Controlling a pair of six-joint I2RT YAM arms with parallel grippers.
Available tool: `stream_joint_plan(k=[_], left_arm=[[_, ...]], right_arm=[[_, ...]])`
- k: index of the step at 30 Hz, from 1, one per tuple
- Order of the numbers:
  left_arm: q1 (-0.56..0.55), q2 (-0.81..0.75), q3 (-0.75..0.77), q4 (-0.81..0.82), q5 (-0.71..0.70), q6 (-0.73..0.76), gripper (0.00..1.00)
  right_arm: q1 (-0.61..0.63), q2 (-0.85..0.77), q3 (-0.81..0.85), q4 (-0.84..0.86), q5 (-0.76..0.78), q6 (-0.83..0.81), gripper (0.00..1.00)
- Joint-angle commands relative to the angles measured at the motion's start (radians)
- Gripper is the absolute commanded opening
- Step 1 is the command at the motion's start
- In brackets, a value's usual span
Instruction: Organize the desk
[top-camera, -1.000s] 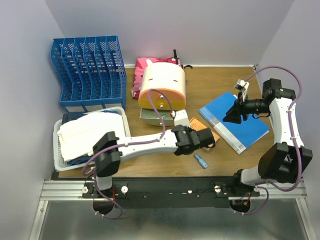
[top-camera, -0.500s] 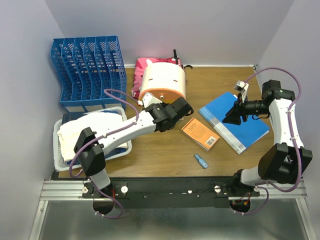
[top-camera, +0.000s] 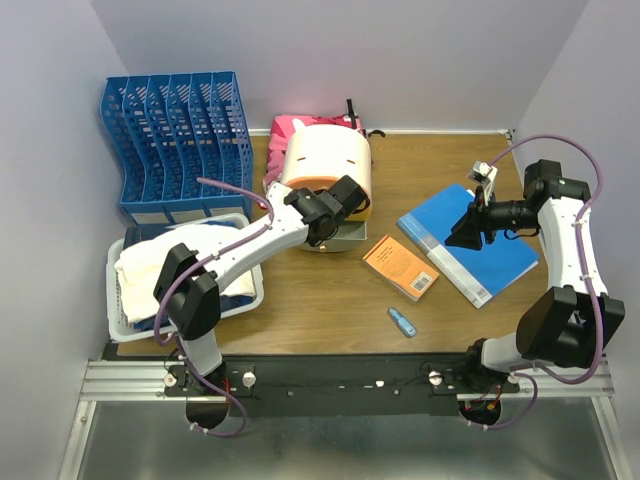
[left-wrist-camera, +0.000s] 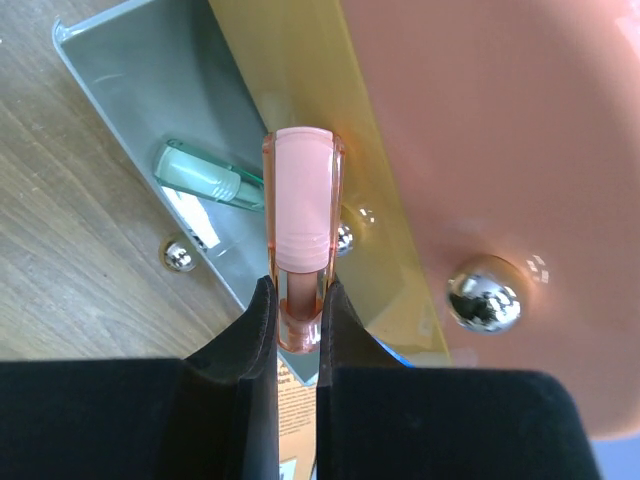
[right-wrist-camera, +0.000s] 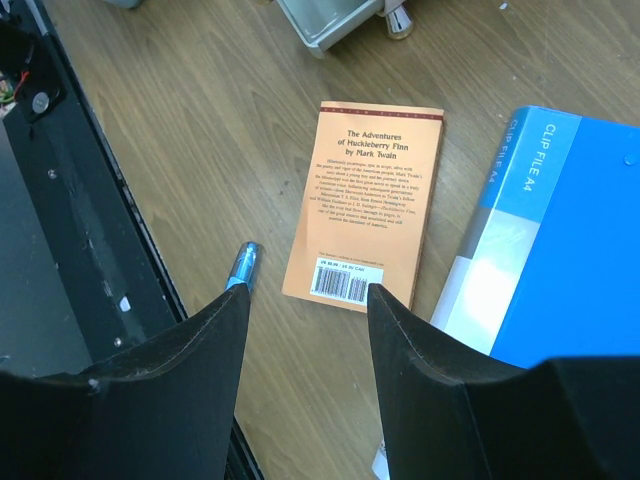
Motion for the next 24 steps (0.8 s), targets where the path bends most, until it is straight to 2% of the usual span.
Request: stream_joint_plan(k=[1, 2, 8, 9, 14, 21, 24], left_arm=[[0.013, 0.025, 0.031, -0.033, 0.017, -0.177, 0.16], [0.014, 0.025, 0.031, -0.036, 0.019, -0.182, 0.17], [0.033, 0.030, 0.008, -0.008, 0.032, -0.191, 0.34], [0.034, 0.025, -0.004, 0.001, 0.034, -0.191, 0.41], [0.042, 0.021, -0.012, 0.021, 0.038, -0.168, 0.55], [0.038, -0.034, -0.030, 0.048, 0.026, -0.080, 0.58], [0.018, -0.088, -0.055, 0.057, 0.006, -0.026, 0.63]], right_arm=[[-0.001, -0.006, 0.007, -0.053, 0.000, -0.020, 0.58], [-0.001, -0.006, 0.007, -0.053, 0.002, -0.018, 0.58], [-0.001, -0.011, -0.002, -0.051, 0.008, -0.024, 0.59], [-0.001, -0.014, -0.005, -0.053, 0.009, -0.026, 0.59], [-0.001, -0.020, -0.018, -0.053, 0.017, -0.035, 0.59], [-0.001, -0.037, -0.054, -0.053, 0.035, -0.057, 0.60], [0.002, -0.043, -0.077, -0.053, 0.040, -0.077, 0.60]])
